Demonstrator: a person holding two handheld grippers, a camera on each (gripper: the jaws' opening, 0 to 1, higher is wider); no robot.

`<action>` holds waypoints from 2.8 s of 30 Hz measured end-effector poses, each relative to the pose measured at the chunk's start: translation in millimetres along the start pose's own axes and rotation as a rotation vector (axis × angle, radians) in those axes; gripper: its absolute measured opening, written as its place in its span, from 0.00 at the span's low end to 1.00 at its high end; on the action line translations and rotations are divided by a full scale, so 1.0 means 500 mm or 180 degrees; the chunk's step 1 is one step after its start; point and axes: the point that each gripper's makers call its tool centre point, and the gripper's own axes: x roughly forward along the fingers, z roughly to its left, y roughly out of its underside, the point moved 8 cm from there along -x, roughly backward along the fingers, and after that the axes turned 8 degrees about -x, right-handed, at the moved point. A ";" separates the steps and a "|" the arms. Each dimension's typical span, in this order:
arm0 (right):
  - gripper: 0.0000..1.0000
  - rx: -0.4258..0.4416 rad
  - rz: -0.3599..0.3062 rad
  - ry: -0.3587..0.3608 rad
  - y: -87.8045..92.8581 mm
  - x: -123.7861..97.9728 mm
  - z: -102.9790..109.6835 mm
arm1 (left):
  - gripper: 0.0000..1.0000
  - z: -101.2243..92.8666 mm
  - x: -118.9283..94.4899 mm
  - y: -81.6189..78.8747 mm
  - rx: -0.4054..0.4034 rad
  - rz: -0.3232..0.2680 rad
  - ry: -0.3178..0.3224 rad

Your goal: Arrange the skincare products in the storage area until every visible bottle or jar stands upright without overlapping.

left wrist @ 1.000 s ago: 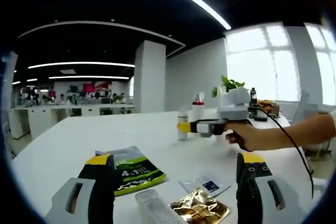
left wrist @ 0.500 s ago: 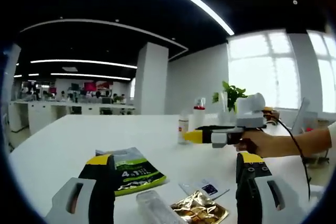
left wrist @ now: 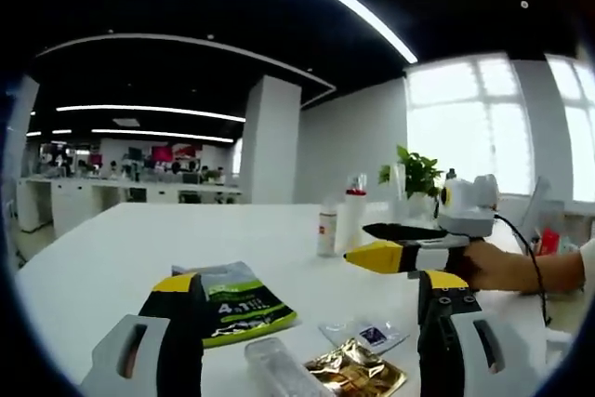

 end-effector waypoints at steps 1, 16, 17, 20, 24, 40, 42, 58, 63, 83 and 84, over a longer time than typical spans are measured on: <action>1.00 -0.0031 0.0004 -0.0016 -0.007 -0.007 0.005 | 0.99 -0.001 -0.004 -0.003 -0.0033 -0.0026 0.0007; 1.00 0.0168 0.0214 -0.0086 -0.004 -0.050 -0.003 | 0.83 0.012 -0.052 -0.059 0.0325 0.0992 -0.0790; 1.00 0.0174 0.0208 -0.0104 -0.005 -0.054 0.001 | 0.83 0.010 -0.049 -0.058 0.0364 0.1228 -0.0767; 1.00 0.0122 0.0160 -0.0157 -0.011 -0.058 0.012 | 0.83 0.005 -0.037 -0.049 0.0358 0.1831 -0.0674; 1.00 -0.0032 0.0256 -0.0290 -0.006 -0.049 0.026 | 0.81 0.005 -0.003 -0.024 0.0307 0.2638 -0.0527; 1.00 0.0067 0.0287 -0.0414 0.002 -0.046 0.040 | 0.35 0.003 0.004 0.012 0.0208 0.3320 -0.0605; 1.00 0.0087 0.0273 -0.0413 0.001 -0.048 0.040 | 0.31 0.000 0.002 0.017 0.0094 0.3337 -0.0553; 1.00 0.0413 0.0014 -0.0605 -0.019 -0.045 0.053 | 0.20 -0.033 -0.011 -0.033 0.0051 0.2177 -0.0349; 0.96 0.0589 -0.0160 -0.0637 -0.030 -0.048 0.048 | 0.21 -0.041 -0.005 -0.066 0.0170 0.1385 -0.0356; 0.87 0.0198 -0.0066 -0.0955 -0.019 -0.040 0.105 | 0.21 -0.027 0.098 -0.060 0.0184 -0.0328 0.0048; 0.86 0.0121 -0.0019 -0.0955 -0.014 -0.038 0.109 | 0.21 -0.060 0.082 -0.044 0.0222 -0.0300 0.0044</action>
